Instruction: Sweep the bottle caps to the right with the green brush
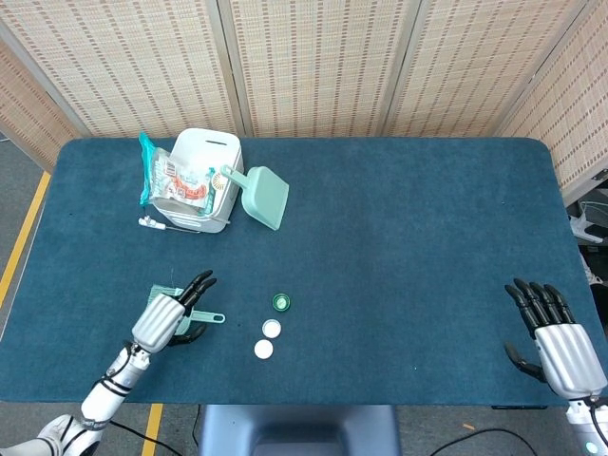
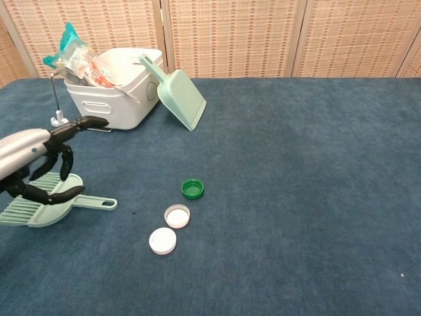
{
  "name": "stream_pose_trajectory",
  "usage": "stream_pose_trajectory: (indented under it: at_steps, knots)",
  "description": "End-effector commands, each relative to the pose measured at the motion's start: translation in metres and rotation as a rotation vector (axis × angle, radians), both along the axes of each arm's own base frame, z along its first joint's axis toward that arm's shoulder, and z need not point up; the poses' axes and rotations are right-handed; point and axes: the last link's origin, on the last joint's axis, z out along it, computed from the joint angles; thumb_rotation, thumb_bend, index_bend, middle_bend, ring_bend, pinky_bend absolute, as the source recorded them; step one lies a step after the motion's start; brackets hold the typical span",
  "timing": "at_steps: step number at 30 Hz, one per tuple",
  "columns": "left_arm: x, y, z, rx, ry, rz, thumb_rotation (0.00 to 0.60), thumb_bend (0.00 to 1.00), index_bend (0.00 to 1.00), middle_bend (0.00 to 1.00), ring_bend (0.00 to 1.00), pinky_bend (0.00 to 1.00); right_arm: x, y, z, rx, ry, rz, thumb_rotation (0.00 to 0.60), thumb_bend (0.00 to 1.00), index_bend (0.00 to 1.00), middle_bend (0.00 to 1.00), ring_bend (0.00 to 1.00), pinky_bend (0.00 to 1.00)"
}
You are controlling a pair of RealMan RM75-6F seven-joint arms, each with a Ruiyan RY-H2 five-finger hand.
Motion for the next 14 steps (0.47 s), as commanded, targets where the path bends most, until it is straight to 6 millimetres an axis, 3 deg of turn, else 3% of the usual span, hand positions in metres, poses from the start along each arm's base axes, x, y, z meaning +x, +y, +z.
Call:
stream_pose_trajectory:
  at_steps: [1, 3, 6, 14]
  knots:
    - [-0.018, -0.04, 0.077, 0.124, 0.02, 0.027, 0.6, 0.33, 0.0, 0.0, 0.01, 0.21, -0.001, -0.001, 0.0, -0.003, 0.005, -0.004, 0.6, 0.27, 0.0, 0.01, 0.0, 0.0]
    - [-0.037, -0.07, 0.112, 0.245, 0.056, 0.104, 0.6, 0.35, 0.0, 0.0, 0.0, 0.08, -0.002, -0.001, 0.001, -0.014, 0.014, -0.008, 0.6, 0.27, 0.0, 0.01, 0.0, 0.0]
    - [-0.057, -0.103, 0.135, 0.37, 0.126, 0.205, 0.6, 0.38, 0.0, 0.0, 0.0, 0.02, -0.001, -0.001, -0.003, -0.014, 0.021, -0.01, 0.6, 0.27, 0.0, 0.01, 0.0, 0.0]
    - [-0.061, -0.112, 0.146, 0.372, 0.202, 0.271, 0.6, 0.39, 0.0, 0.0, 0.0, 0.0, 0.005, 0.002, -0.01, -0.005, 0.041, -0.008, 0.6, 0.27, 0.0, 0.01, 0.0, 0.0]
